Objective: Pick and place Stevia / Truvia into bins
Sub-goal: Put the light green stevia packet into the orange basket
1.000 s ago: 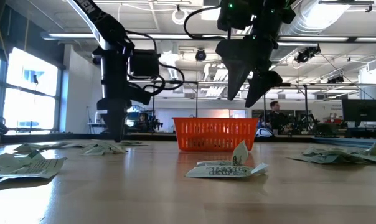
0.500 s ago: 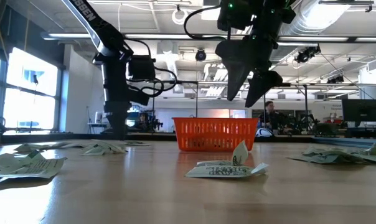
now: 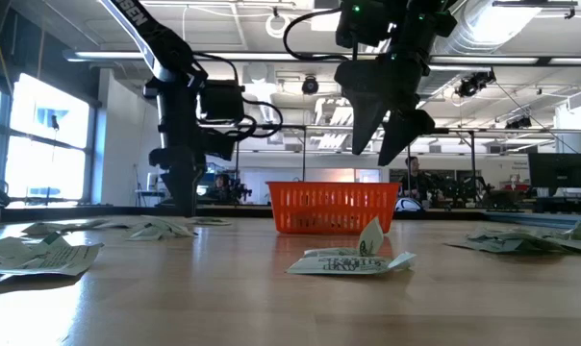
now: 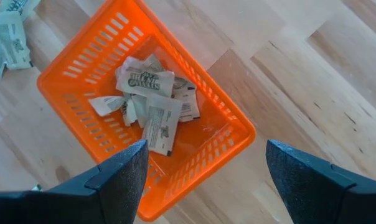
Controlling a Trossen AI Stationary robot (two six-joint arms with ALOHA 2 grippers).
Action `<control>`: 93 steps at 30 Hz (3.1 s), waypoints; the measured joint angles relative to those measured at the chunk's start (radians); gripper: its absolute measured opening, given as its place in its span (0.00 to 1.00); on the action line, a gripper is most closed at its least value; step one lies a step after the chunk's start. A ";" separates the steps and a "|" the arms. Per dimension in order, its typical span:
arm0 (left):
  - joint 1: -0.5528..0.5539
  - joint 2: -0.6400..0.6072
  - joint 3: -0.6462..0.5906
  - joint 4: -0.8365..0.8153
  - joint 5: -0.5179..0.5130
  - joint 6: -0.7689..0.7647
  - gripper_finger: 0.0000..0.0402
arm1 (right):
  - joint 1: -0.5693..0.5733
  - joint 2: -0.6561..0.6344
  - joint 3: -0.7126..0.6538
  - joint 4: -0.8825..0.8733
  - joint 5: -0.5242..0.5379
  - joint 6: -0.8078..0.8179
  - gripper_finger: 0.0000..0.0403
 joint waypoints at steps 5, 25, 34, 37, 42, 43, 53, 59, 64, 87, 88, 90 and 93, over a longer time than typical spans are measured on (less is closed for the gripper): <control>-0.018 0.000 0.000 -0.007 -0.057 0.088 0.51 | 0.000 0.000 0.000 0.000 -0.018 -0.036 0.77; -0.002 -0.002 0.000 0.038 -0.073 0.293 0.40 | 0.000 0.000 0.000 0.061 -0.013 -0.158 0.77; -0.002 -0.001 0.000 0.063 -0.096 0.294 0.52 | 0.000 0.000 0.000 0.068 -0.011 -0.230 0.77; -0.002 0.019 0.001 0.074 -0.095 0.319 0.55 | 0.000 0.000 -0.001 0.068 -0.011 -0.244 0.77; -0.002 0.057 0.006 0.065 -0.100 0.356 0.57 | 0.000 0.000 -0.001 0.062 -0.017 -0.260 0.77; -0.002 0.058 0.005 0.068 -0.103 0.361 0.56 | 0.000 0.000 -0.001 0.059 -0.019 -0.261 0.77; 0.010 0.060 0.002 0.057 -0.085 0.372 0.35 | 0.000 0.000 -0.001 0.049 -0.020 -0.287 0.77; 0.009 0.062 0.001 0.056 -0.087 0.368 0.13 | 0.000 0.000 -0.001 0.049 -0.019 -0.296 0.77; 0.012 0.062 0.054 -0.057 -0.179 0.291 0.05 | 0.000 0.000 -0.001 0.049 -0.013 -0.319 0.77; -0.270 0.074 0.347 0.070 0.159 0.038 0.06 | 0.000 -0.260 -0.003 -0.258 0.359 -0.242 0.77; -0.281 0.094 0.347 0.093 0.169 0.034 0.06 | 0.000 -0.264 -0.003 -0.267 0.362 -0.233 0.77; -0.298 0.136 0.347 0.129 0.173 0.024 0.07 | 0.001 -0.268 -0.003 -0.274 0.362 -0.214 0.77; -0.316 0.185 0.346 0.179 0.142 -0.047 0.14 | 0.000 -0.268 -0.003 -0.274 0.359 -0.196 0.77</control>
